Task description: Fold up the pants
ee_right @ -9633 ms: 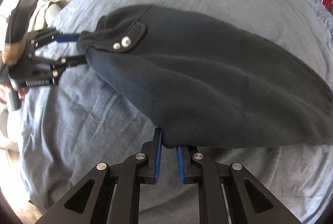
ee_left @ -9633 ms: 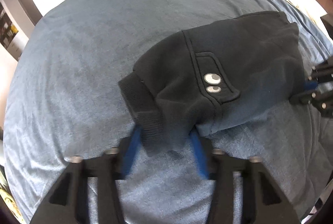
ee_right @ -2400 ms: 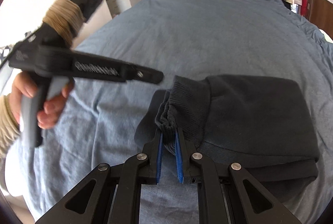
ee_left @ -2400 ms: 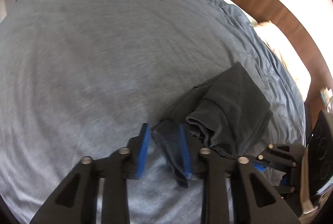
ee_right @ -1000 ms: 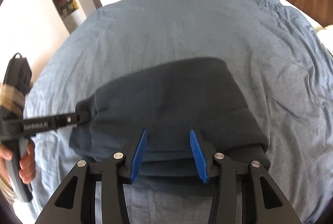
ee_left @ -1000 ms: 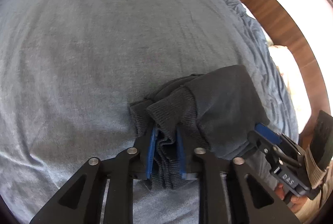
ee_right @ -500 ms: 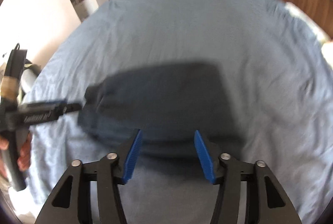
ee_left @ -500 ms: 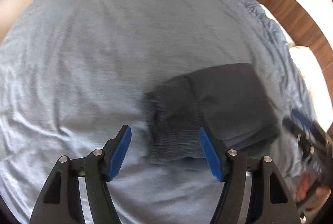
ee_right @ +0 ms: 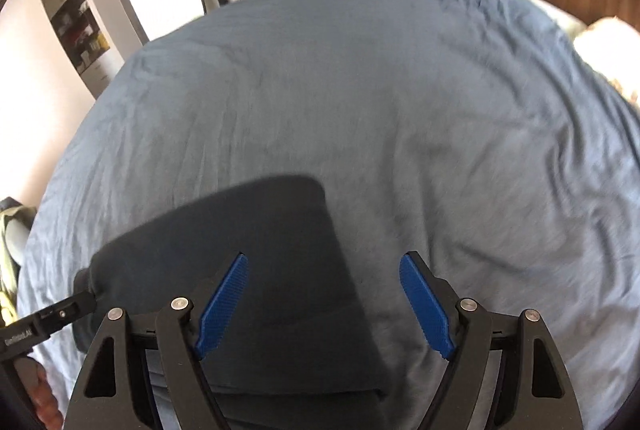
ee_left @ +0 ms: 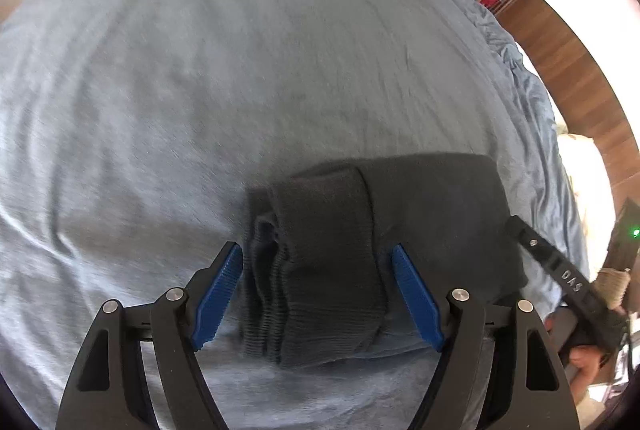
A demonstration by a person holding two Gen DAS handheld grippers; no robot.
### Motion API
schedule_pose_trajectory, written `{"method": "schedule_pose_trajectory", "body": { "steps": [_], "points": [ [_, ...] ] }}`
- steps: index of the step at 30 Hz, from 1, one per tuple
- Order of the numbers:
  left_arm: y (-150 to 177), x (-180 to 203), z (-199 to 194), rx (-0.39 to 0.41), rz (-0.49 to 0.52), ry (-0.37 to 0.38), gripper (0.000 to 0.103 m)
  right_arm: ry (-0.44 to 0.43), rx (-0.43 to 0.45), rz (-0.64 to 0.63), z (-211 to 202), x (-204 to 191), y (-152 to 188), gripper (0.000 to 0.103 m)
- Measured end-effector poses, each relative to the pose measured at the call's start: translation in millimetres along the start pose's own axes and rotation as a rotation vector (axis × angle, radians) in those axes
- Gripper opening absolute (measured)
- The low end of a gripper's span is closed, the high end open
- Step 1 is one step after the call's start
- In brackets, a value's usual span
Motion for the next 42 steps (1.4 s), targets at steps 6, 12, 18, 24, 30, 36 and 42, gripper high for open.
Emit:
{"method": "schedule_pose_trajectory", "body": {
  "steps": [6,12,18,24,30,36,42],
  "points": [
    [3,-11,28,-0.057,0.000,0.022,0.086,0.001,-0.064,0.005,15,-1,17,0.079],
    [5,-17,46,-0.070,-0.033,0.111,0.087,0.032,-0.088,-0.052,20,-5,25,0.078],
    [7,-18,41,-0.055,-0.039,0.158,0.062,0.003,-0.124,-0.045,32,-3,30,0.065],
    [5,-10,18,-0.013,-0.042,0.161,0.043,-0.021,-0.119,-0.034,26,-3,28,0.046],
    [5,-3,-18,0.062,-0.052,0.199,0.039,-0.041,-0.059,-0.025,-7,-10,14,0.037],
    [-1,-25,-81,0.172,-0.043,0.175,0.039,-0.083,0.042,-0.080,-51,-50,3,0.036],
    [-8,-85,-132,0.240,-0.074,0.080,0.039,-0.169,0.093,-0.130,-65,-113,5,0.036]
  ]
}}
Point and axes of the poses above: each gripper's, at about its wrist camera, not at the fingertips, and z roughly the way its jaws point, x to its right, y to its underside, the point moved 3 cm from there along z, roughly the way its jaws point, and after that the axes turned 1 degree about x, right-handed, at the moved point
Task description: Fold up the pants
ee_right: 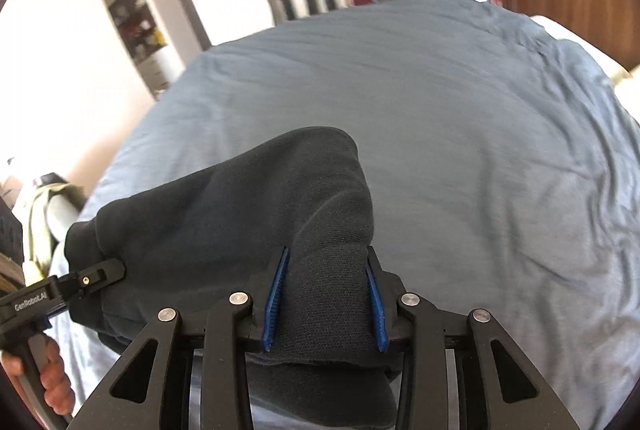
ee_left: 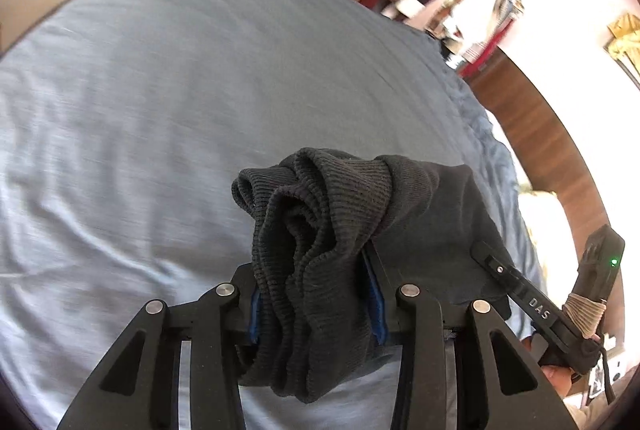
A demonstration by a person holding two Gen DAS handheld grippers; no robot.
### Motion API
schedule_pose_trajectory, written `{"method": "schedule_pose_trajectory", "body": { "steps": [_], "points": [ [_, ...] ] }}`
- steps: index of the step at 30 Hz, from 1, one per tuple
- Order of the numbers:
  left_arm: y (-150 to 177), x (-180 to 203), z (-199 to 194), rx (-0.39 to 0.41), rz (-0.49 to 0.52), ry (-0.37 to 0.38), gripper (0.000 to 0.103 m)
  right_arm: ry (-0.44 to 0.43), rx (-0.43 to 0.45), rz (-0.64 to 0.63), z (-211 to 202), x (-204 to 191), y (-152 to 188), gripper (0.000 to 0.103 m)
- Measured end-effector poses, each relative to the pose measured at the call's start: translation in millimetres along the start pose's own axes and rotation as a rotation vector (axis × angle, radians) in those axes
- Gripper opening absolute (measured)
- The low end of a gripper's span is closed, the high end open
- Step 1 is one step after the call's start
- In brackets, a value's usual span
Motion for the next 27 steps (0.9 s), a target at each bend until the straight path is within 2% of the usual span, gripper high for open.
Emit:
{"method": "schedule_pose_trajectory", "body": {
  "steps": [5,10,13,20,23,27],
  "points": [
    [-19,-56,-18,0.009,0.002,-0.083,0.039,-0.082,0.007,-0.039,22,-63,4,0.036],
    [-34,-95,-11,-0.015,0.011,-0.128,0.039,-0.116,-0.002,-0.068,54,-108,11,0.036],
    [-37,-118,-1,-0.043,0.026,-0.142,0.039,-0.108,-0.013,-0.092,74,-125,20,0.036],
    [-24,-143,27,-0.126,0.051,-0.165,0.041,-0.094,-0.072,-0.117,108,-139,44,0.036],
    [-19,-148,32,-0.143,0.058,-0.187,0.047,-0.082,-0.079,-0.132,112,-139,51,0.038],
    [-17,-147,28,-0.146,0.098,-0.275,0.067,-0.046,-0.094,-0.160,113,-140,55,0.046]
  ]
}}
Point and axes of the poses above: each gripper's, at about its wrist camera, not at the fingertips, and z roughly the way its jaws point, x to its right, y to its underside, the point moved 3 cm from there along z, roughly the way its jaws point, and after that the axes turned 1 degree about x, right-handed, at the moved point
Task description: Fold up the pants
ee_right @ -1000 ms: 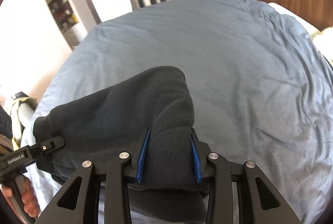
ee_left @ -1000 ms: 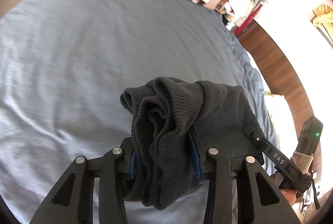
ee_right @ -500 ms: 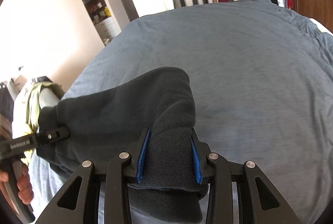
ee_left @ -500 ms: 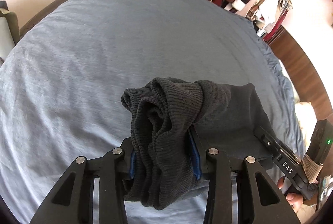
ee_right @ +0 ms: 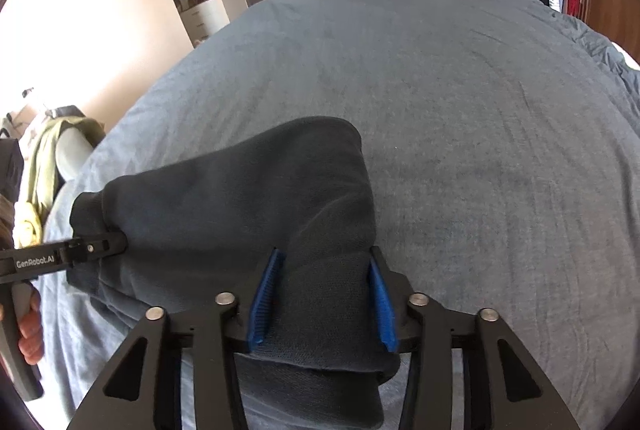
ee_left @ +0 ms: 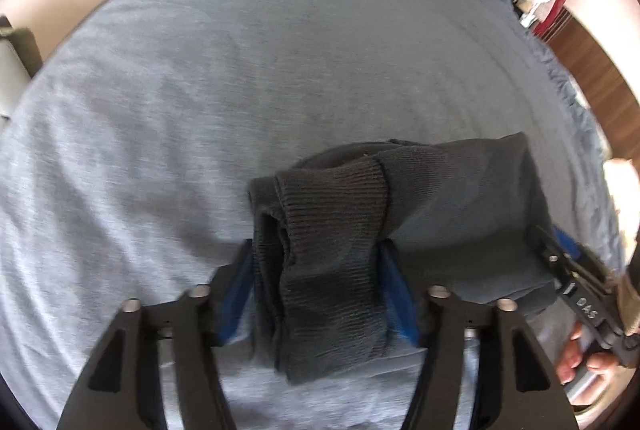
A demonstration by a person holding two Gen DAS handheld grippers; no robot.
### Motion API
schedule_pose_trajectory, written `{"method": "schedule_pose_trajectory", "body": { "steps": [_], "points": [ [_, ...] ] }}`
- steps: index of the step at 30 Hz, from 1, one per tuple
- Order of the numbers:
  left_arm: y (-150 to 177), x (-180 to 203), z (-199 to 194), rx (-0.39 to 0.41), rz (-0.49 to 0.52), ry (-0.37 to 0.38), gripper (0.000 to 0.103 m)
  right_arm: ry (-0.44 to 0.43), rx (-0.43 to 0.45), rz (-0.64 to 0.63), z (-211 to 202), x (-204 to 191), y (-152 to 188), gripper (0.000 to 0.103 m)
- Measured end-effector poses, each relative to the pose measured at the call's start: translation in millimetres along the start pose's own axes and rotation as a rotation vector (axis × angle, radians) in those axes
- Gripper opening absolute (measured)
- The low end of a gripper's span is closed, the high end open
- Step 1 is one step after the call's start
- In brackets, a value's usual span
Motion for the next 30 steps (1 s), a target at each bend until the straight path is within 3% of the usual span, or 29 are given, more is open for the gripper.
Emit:
{"method": "schedule_pose_trajectory", "body": {
  "steps": [2,6,12,16,24,30],
  "points": [
    [1,4,-7,-0.005,0.041,-0.053,0.074,0.033,-0.009,-0.022,-1,-1,2,0.051],
    [3,17,-28,0.006,0.112,-0.121,0.077,0.078,-0.016,-0.038,-14,2,11,0.055],
    [2,24,-54,0.104,0.203,-0.287,0.079,0.104,-0.047,-0.021,-21,14,17,0.056],
    [7,26,-48,0.088,0.177,-0.280,0.079,0.099,-0.058,-0.013,-20,18,24,0.056],
    [28,45,-80,0.188,0.140,-0.325,0.079,0.177,-0.031,-0.081,-41,26,28,0.062],
    [63,88,-118,0.286,0.112,-0.251,0.080,0.132,0.053,-0.040,-87,49,31,0.066]
  ]
}}
Point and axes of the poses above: each gripper's, at about its wrist camera, not at the fingertips, and z roughly the way its jaws point, x to its right, y to its underside, the point moved 3 cm from there along z, roughly the way its jaws point, and after that the axes turned 1 degree about x, right-handed, at the moved point
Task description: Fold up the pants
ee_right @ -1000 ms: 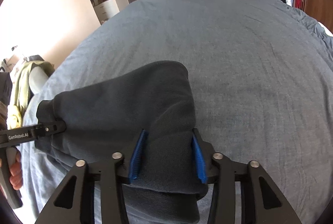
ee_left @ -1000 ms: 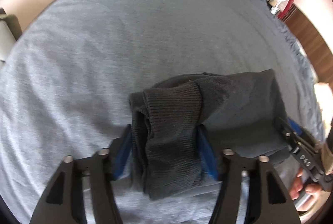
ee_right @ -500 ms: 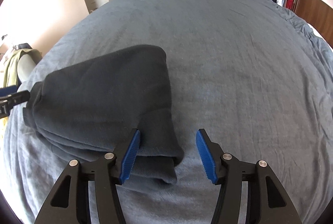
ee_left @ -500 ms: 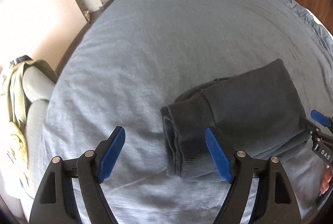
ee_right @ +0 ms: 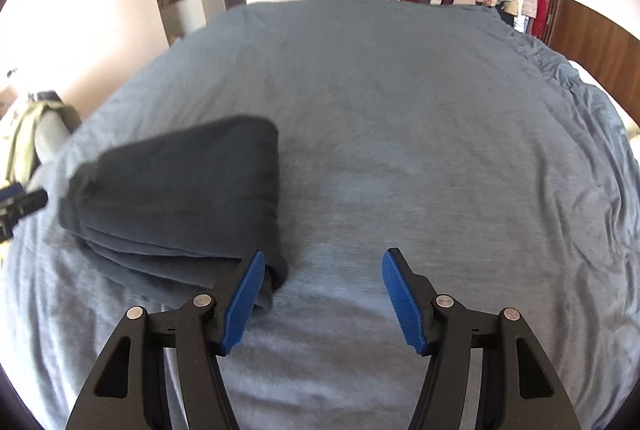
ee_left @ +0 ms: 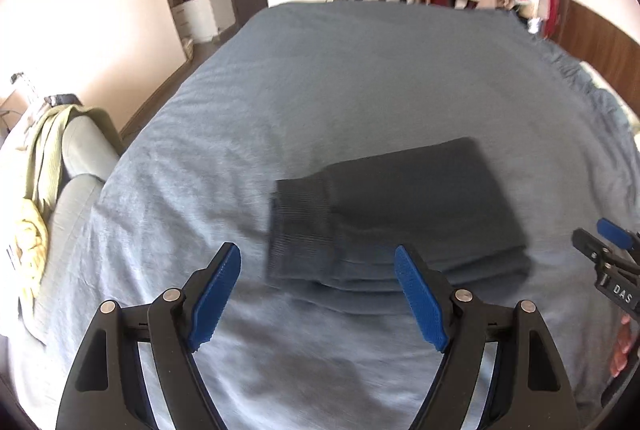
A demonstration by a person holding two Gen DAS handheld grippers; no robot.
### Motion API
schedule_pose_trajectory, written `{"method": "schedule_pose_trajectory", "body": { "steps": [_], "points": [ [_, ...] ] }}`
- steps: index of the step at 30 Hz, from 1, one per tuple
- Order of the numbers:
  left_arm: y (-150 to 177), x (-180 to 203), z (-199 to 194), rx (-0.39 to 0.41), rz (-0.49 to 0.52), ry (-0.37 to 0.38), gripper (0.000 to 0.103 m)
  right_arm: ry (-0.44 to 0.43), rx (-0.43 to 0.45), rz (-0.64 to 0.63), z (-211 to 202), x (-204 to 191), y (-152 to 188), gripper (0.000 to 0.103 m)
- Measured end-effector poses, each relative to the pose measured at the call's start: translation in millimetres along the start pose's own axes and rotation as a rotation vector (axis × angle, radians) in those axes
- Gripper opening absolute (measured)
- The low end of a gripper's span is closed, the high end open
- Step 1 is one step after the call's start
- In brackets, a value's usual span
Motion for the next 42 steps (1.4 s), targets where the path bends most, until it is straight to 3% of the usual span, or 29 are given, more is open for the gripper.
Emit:
{"method": "schedule_pose_trajectory", "body": {
  "steps": [7,15,22,29,34,42],
  "points": [
    [12,50,-45,0.100,-0.018,0.059,0.091,0.023,0.132,-0.009,-62,39,2,0.078],
    [30,103,-72,0.158,-0.054,0.066,0.099,0.048,0.198,0.002,-110,78,16,0.091],
    [59,137,-80,0.198,-0.078,0.073,0.101,0.056,0.254,-0.035,-124,102,43,0.091],
    [94,175,-91,0.261,0.000,0.063,0.101,-0.004,0.303,-0.024,-129,117,76,0.091],
    [118,194,-115,0.318,0.040,0.058,0.101,-0.037,0.349,-0.006,-143,123,101,0.091],
    [148,200,-167,0.333,0.039,0.029,0.101,-0.048,0.388,-0.029,-194,124,135,0.091]
  ]
}}
Point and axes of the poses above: each gripper's, at about its wrist camera, not at the fingertips, and z roughly the way its jaws point, x to its right, y to its underside, the point moved 3 cm from there along z, roughly the way its jaws point, and after that the axes turned 1 degree about x, right-handed, at the moved point
